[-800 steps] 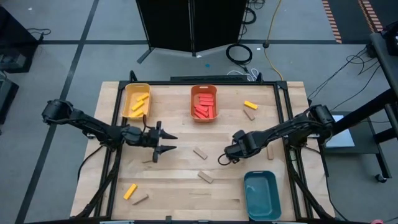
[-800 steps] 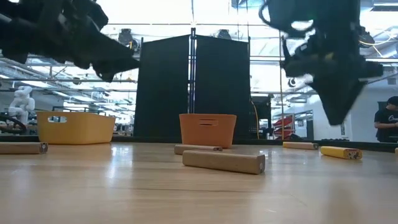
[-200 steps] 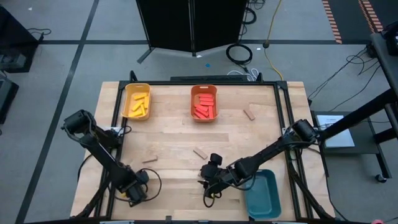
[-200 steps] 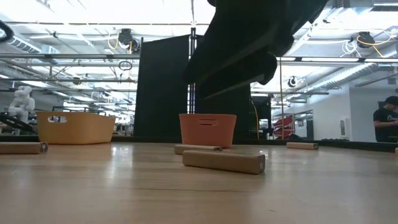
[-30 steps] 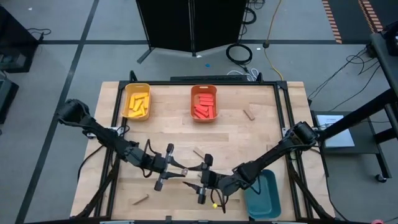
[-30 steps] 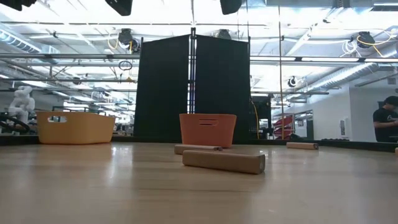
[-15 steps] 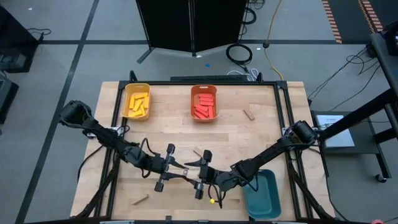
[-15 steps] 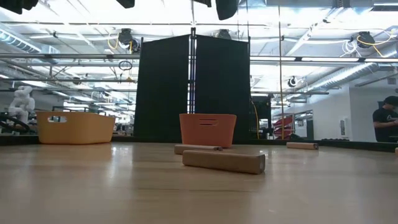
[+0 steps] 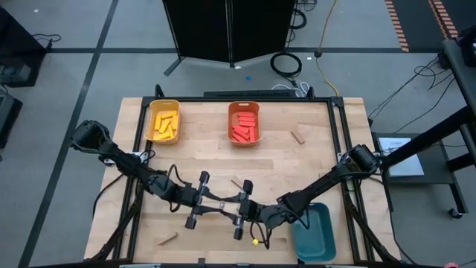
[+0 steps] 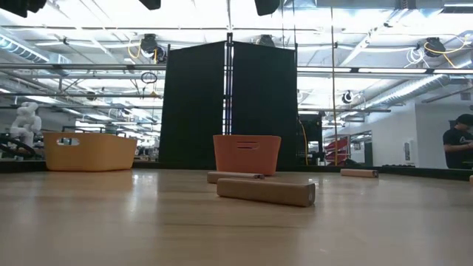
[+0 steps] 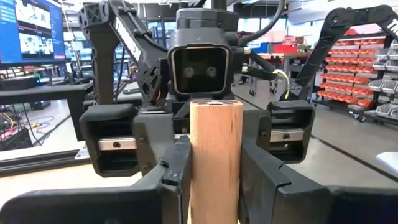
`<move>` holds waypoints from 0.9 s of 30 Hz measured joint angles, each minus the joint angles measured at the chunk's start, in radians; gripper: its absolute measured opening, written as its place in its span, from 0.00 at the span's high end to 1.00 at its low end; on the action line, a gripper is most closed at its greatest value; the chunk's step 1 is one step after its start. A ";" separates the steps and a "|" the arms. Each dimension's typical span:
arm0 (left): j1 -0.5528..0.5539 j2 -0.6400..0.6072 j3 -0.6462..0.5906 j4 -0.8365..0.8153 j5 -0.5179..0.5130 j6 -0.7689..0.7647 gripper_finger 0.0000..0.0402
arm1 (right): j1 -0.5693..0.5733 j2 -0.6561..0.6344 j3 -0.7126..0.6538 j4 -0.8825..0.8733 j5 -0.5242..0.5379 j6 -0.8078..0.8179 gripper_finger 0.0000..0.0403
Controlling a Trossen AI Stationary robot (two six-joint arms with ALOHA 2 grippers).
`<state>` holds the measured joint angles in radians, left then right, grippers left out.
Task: Sort blocks
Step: Put the brown block into the blue bin
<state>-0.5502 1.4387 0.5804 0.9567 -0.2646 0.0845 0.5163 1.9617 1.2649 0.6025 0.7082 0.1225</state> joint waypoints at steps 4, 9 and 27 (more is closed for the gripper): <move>0.001 0.000 0.000 -0.019 0.006 -0.004 0.76 | 0.001 0.001 0.000 -0.004 -0.004 -0.007 0.77; 0.001 -0.003 0.002 -0.066 -0.005 0.012 0.66 | 0.004 0.001 0.000 -0.022 -0.008 0.007 0.81; -0.111 -0.192 0.001 -0.710 -0.024 -0.262 0.48 | 0.109 -0.235 0.000 -1.139 -0.483 1.013 0.78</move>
<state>-0.6613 1.2468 0.5812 0.2468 -0.2883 -0.1775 0.6258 1.7266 1.2648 -0.5364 0.2251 1.1353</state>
